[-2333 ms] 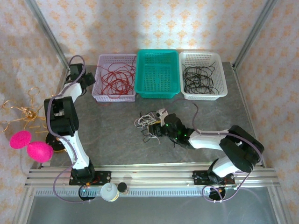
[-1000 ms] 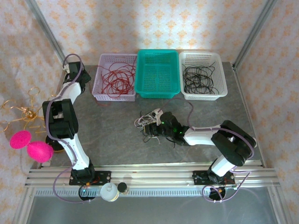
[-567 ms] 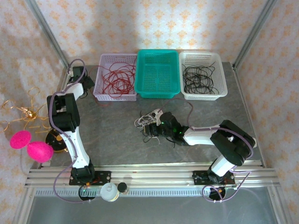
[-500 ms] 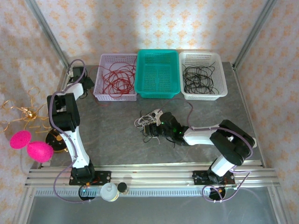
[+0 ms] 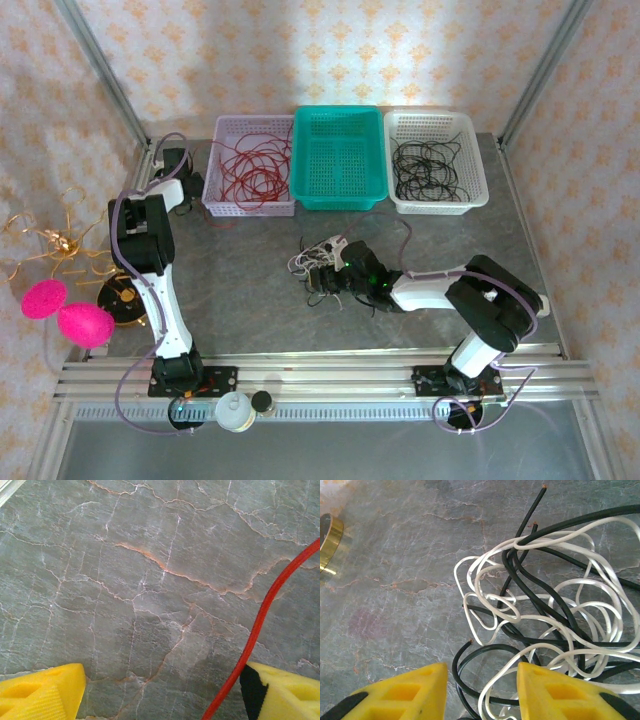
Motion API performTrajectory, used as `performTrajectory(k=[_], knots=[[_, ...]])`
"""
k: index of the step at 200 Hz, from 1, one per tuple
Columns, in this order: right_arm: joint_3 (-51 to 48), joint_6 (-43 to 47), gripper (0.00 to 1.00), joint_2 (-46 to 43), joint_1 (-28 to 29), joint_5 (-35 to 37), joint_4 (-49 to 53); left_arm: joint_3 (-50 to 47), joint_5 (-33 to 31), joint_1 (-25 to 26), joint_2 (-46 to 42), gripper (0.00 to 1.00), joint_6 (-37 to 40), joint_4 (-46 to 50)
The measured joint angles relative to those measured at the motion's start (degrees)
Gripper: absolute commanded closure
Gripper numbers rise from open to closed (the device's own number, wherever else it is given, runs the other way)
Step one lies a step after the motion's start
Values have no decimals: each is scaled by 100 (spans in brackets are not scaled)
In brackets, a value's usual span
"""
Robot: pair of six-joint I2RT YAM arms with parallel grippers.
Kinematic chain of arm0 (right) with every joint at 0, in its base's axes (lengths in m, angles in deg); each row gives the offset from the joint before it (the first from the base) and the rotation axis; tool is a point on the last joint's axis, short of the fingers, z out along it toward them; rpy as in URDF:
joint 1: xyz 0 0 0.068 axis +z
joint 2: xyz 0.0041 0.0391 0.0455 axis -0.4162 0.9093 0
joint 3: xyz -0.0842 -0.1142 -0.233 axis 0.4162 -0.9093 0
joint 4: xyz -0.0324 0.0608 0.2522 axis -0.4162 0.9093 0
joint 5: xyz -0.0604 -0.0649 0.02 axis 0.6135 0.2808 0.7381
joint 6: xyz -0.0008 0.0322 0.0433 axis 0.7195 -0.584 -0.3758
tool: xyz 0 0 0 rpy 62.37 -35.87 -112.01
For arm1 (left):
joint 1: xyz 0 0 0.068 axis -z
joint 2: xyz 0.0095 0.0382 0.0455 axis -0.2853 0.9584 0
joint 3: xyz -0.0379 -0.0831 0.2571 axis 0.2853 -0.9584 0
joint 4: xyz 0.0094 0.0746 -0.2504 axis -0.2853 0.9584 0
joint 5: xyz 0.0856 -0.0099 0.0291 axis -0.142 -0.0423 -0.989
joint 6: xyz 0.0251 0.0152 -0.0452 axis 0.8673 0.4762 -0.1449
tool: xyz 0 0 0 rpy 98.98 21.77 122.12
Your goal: Untangle the cables
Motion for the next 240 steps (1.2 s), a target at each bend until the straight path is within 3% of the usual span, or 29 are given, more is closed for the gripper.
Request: performTrajectory(k=[90, 153, 175, 240], knots=[[127, 4, 59, 0, 0, -9, 57, 343, -243, 144, 271, 44, 48, 310], [170, 0, 59, 0, 4, -7, 70, 369, -142, 136, 278, 81, 160, 341], [170, 0, 59, -2, 15, -4, 70, 177, -57, 133, 144, 100, 192, 262], [-234, -131, 59, -835, 68, 127, 61, -1204, -229, 199, -1478, 100, 127, 39]])
